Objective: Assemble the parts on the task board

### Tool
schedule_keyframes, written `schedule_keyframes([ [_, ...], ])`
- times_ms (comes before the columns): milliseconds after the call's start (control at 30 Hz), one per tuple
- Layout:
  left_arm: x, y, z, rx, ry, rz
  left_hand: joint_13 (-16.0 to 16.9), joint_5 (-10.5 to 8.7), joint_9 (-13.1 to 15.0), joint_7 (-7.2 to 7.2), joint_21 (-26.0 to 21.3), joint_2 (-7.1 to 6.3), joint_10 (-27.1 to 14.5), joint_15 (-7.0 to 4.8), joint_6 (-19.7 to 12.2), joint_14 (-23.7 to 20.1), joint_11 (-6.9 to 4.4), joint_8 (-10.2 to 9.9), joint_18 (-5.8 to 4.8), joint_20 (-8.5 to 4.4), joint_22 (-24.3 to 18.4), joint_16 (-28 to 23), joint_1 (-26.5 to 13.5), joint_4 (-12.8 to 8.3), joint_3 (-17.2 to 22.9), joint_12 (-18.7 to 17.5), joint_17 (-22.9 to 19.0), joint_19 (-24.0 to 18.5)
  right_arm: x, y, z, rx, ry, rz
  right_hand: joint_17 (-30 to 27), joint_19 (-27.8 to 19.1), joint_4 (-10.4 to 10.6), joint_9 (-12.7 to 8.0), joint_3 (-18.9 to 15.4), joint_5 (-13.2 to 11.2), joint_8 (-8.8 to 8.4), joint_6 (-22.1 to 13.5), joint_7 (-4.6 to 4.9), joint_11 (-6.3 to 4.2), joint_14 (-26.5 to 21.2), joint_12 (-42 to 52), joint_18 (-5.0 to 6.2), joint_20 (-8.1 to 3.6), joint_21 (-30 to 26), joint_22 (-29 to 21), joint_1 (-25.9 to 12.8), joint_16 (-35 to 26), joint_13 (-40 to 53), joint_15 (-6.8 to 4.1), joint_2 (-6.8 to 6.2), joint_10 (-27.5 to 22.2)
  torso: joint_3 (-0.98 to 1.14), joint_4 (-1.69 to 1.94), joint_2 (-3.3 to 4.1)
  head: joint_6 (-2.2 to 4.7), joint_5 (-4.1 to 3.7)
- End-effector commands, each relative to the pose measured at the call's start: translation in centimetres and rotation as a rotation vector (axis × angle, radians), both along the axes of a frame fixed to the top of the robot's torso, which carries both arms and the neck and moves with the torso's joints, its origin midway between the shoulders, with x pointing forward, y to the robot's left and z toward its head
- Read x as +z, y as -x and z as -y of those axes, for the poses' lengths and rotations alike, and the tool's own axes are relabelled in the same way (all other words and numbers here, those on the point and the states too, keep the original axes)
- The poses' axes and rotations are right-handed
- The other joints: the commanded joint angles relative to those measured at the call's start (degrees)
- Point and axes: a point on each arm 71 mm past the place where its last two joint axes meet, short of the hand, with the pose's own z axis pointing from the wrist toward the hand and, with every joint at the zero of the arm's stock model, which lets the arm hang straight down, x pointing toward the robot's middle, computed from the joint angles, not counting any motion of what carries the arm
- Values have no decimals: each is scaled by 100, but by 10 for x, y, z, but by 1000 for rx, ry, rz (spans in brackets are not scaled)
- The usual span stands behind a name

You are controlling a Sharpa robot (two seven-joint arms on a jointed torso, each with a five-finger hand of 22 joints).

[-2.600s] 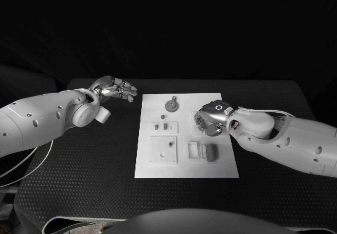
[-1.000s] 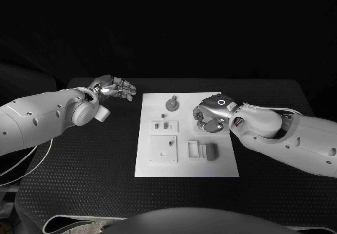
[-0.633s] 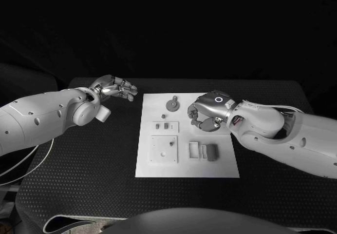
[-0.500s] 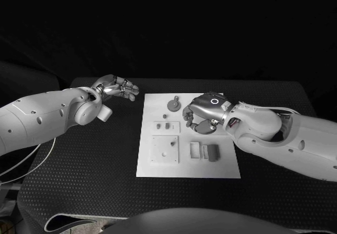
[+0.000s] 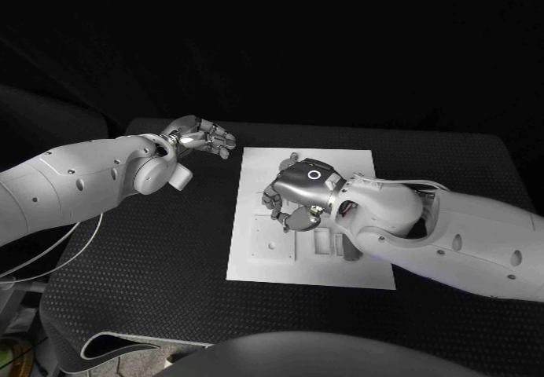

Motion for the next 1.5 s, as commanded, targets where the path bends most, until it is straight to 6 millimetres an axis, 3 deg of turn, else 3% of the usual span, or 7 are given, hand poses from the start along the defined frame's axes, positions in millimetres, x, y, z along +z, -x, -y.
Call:
schedule_keyframes([
  [33,1,0,3,-10,13,1,-8,9,-9,-3,-16,1,12,19,-20,30,9,29,30,-9,-7,-34,-52,-2,-39,12,9,24,-9,4,-11,39,27,-26,-7,-9,-17,8,40,16,24,31,15,-118,-5,128,482,-23,36,105,234,-33,252,-48,236,194,12,-5,6,-37,69],
  [300,1,0,6,-17,16,1,-11,10,-10,-3,-15,3,13,18,-20,32,8,31,30,-9,-8,-38,-52,-2,-38,13,13,25,-40,10,-25,67,65,-59,-7,-11,-20,9,43,16,21,27,16,-118,-6,122,482,-23,35,104,235,-38,251,-48,238,193,14,1,11,-75,174],
  [567,1,0,6,-19,17,0,-14,10,-11,-3,-15,4,13,18,-20,33,8,32,30,-9,-9,-41,-54,-1,-38,13,17,25,-61,12,-27,67,93,-68,-7,-12,-21,10,45,15,19,26,17,-118,-6,119,482,-23,35,103,235,-40,251,-49,237,194,19,-19,5,-75,212],
  [733,1,0,6,-21,18,-1,-16,11,-12,-3,-15,5,14,18,-21,33,9,33,30,-9,-10,-44,-54,-1,-38,13,19,25,-71,9,-25,53,111,-68,-7,-12,-22,12,45,15,19,26,17,-118,-5,117,482,-24,35,103,236,-41,250,-49,235,194,21,-8,6,-75,239],
  [1000,1,0,6,-22,18,-1,-19,11,-13,-2,-15,7,14,18,-22,34,9,34,30,-9,-12,-47,-56,-1,-38,13,23,25,-78,5,-23,41,127,-66,-6,-12,-23,14,46,15,18,27,17,-119,-4,115,482,-24,36,102,239,-42,251,-50,232,197,12,-9,5,-75,251],
  [1100,1,1,6,-22,18,-2,-20,11,-13,-2,-15,8,14,18,-22,35,9,34,30,-9,-12,-49,-57,-1,-39,14,25,25,-79,4,-21,34,131,-65,-5,-12,-23,14,46,14,18,28,17,-119,-3,114,482,-25,37,103,239,-42,251,-50,230,198,11,-3,4,-75,216],
  [1500,1,1,5,-19,17,-2,-24,11,-15,-2,-14,8,15,18,-22,36,9,37,30,-9,-14,-54,-59,-1,-39,14,31,25,-80,1,-15,23,139,-66,-4,-11,-22,17,45,14,18,30,16,-120,0,111,482,-25,38,102,237,-43,252,-51,226,202,14,-12,4,-75,263],
])
